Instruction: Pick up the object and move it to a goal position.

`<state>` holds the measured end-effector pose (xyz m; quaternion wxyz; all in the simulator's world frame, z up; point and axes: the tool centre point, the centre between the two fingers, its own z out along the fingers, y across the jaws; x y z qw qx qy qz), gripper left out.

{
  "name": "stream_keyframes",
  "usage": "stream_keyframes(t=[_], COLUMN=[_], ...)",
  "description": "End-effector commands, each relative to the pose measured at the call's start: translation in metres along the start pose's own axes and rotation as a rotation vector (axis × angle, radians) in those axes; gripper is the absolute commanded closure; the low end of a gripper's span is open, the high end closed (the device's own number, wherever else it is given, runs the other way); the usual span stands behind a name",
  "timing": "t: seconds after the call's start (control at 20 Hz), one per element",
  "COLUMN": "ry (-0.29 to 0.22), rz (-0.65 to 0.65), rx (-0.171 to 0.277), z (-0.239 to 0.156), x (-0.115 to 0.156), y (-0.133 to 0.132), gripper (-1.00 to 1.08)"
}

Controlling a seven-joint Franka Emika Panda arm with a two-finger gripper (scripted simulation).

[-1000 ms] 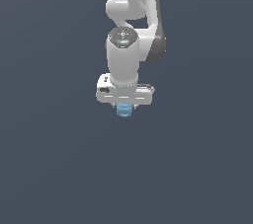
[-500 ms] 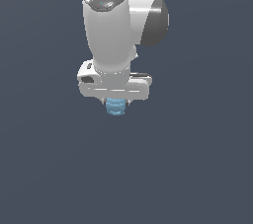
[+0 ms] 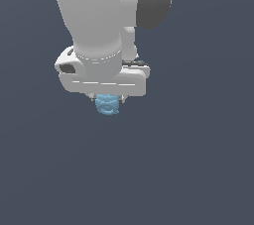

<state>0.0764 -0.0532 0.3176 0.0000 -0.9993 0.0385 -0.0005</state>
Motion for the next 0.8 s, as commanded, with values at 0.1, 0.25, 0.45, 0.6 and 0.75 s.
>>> stream_keyframes(t=[0.1, 0.25, 0.45, 0.6, 0.75], ry=[-0.001, -0.001, -0.001, -0.001, -0.001], rz=[0.0, 0.0, 0.0, 0.0, 0.0], rx=[0.0, 0.0, 0.0, 0.0, 0.0], z=[-0.017, -0.024, -0.03, -0.033, -0.034], x=[0.01, 0.014, 0.018, 0.02, 0.021], y=[0.005, 0.007, 0.008, 0.009, 0.009], gripper=[1.08, 1.08, 1.08, 1.08, 1.08])
